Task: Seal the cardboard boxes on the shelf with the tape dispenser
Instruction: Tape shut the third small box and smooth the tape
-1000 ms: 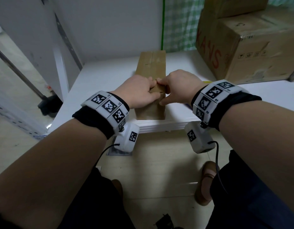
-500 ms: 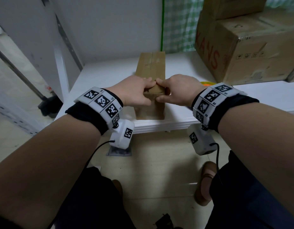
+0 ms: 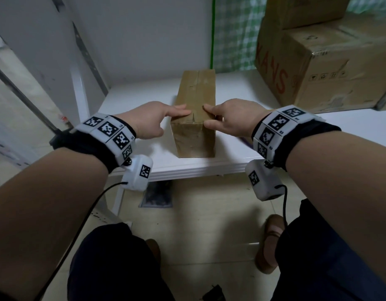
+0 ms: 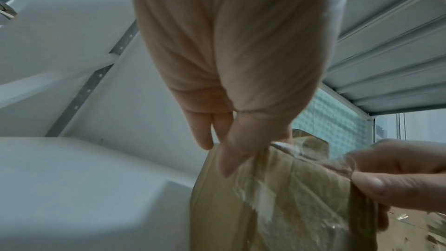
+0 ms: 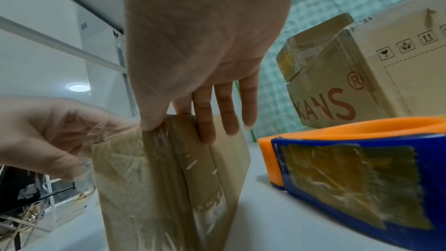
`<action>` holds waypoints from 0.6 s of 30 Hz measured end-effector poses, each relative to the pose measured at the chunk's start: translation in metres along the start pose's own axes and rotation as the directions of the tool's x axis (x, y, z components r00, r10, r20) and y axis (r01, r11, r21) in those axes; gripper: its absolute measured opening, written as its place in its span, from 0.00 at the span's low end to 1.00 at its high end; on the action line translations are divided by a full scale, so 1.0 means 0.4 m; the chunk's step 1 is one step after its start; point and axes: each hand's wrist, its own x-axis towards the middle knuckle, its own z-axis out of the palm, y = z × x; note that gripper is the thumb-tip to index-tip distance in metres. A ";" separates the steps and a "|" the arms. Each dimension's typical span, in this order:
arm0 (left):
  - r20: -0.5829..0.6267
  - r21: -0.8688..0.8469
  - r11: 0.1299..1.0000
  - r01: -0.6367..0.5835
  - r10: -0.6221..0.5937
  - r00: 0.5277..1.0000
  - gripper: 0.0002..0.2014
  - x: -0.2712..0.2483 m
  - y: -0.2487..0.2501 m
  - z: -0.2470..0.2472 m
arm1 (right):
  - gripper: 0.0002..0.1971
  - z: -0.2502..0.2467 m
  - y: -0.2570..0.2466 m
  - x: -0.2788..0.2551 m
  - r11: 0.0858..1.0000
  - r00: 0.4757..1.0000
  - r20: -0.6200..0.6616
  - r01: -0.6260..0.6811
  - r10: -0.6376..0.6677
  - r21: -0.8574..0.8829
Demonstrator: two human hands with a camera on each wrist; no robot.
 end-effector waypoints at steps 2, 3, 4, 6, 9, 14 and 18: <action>-0.063 -0.025 0.999 -0.033 0.032 0.997 0.41 0.006 -0.010 0.013 | 0.33 -0.006 -0.005 0.001 0.999 1.000 -0.010 0.009 -0.009 -0.040; -0.092 -0.043 0.998 -0.053 0.049 0.995 0.39 0.009 -0.012 0.018 | 0.35 -0.009 -0.010 0.002 0.998 1.000 -0.020 0.015 -0.016 -0.068; -0.110 -0.061 0.996 -0.069 0.062 0.992 0.38 0.011 -0.014 0.022 | 0.36 -0.010 -0.017 0.003 0.995 0.999 -0.035 0.018 -0.021 -0.099; -0.138 -0.107 0.990 -0.096 0.081 0.987 0.37 0.014 -0.018 0.030 | 0.36 -0.012 -0.039 0.005 0.987 0.998 -0.067 -0.002 -0.009 -0.163; -0.175 -0.142 0.982 -0.123 0.097 0.980 0.36 0.018 -0.020 0.036 | 0.31 -0.018 -0.081 0.004 0.971 0.994 -0.107 -0.056 0.032 -0.231; -0.145 -0.107 0.991 -0.080 0.064 0.987 0.37 0.017 -0.012 0.021 | 0.29 -0.028 -0.130 0.013 0.961 0.989 -0.135 -0.098 0.065 -0.257; -0.123 -0.109 0.992 -0.059 0.046 0.991 0.38 0.016 -0.013 0.021 | 0.31 -0.032 -0.146 0.017 0.972 0.987 -0.141 -0.111 0.082 -0.208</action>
